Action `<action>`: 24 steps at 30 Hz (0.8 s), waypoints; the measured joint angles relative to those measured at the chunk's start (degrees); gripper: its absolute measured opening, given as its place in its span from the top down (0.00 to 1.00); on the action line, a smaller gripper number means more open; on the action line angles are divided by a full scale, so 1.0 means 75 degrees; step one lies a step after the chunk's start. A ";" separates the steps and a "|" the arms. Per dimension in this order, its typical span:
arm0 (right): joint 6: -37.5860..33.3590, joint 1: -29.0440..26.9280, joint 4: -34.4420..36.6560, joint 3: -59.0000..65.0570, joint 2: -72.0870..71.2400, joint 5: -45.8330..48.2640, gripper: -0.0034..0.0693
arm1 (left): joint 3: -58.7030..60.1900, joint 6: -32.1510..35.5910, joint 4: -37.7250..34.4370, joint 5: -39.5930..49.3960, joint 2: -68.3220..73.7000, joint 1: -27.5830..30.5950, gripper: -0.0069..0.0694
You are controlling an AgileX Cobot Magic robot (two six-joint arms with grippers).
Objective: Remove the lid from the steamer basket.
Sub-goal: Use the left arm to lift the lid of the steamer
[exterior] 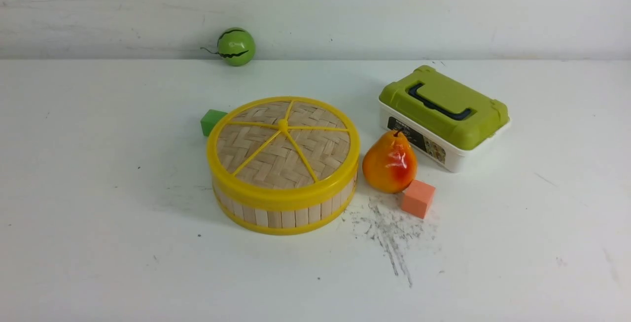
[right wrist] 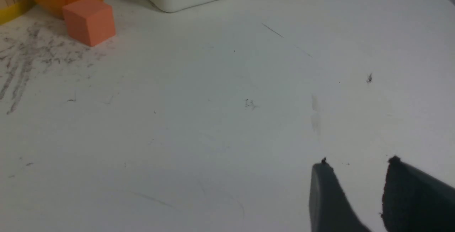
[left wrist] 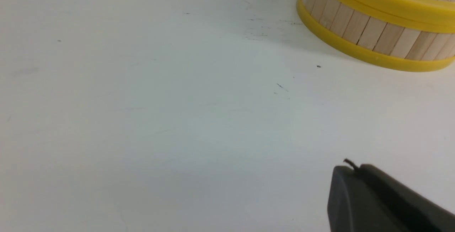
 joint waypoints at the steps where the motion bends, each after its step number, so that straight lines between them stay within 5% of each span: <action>1: 0.0000 0.0000 0.0000 0.0000 0.0000 0.0000 0.62 | 0.0000 0.0000 0.0000 0.0000 0.0000 0.0000 0.90; 24: 0.0000 0.0000 0.0000 0.0000 0.0000 0.0000 0.62 | 0.0000 0.0000 -0.0015 -0.0117 0.0000 0.0000 0.87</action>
